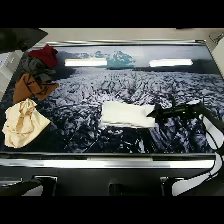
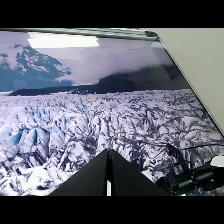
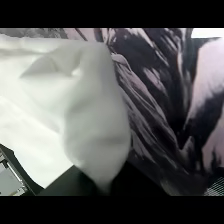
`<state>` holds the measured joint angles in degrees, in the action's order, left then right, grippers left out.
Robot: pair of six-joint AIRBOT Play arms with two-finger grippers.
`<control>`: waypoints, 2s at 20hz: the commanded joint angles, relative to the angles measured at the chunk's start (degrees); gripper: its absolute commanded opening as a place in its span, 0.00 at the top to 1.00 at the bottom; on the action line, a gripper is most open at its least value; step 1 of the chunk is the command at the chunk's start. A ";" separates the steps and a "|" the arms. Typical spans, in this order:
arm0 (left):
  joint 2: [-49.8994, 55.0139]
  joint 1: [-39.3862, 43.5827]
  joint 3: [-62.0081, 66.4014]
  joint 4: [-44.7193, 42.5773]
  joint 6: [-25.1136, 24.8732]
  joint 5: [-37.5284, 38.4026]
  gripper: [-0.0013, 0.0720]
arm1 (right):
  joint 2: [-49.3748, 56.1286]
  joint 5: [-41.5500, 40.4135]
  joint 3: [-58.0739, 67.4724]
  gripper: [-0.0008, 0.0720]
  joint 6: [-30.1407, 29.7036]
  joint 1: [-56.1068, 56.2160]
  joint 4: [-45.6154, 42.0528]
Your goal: Fold the clothes and pants, and hang the long-sleeved shirts on hangers.
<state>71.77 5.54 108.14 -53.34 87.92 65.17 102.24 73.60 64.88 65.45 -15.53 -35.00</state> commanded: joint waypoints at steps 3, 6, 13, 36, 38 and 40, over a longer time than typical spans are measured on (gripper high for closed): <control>-0.04 0.02 0.00 -0.04 0.20 -0.02 0.95 | 0.11 1.46 5.77 0.94 -0.68 -1.68 1.97; -0.04 0.02 0.00 -0.04 0.20 -0.02 0.95 | 0.13 0.81 14.27 0.94 3.48 -8.09 1.90; -0.02 0.02 0.00 -0.04 0.20 -0.02 0.95 | 0.13 -1.01 25.14 0.94 10.93 -30.67 1.38; -0.09 0.26 0.00 0.37 1.22 0.04 0.95 | -15.67 -3.76 1.86 0.94 30.62 -60.28 -37.24; -0.09 0.26 0.00 0.37 1.22 0.04 0.95 | -15.67 -4.57 1.38 0.94 29.86 -60.28 -37.53; -0.09 0.26 0.00 0.37 1.22 0.04 0.95 | -15.69 -4.46 1.38 0.94 29.90 -60.28 -37.48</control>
<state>71.72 5.78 108.16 -52.99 89.17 65.21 87.00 70.00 67.35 95.55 -75.77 -70.43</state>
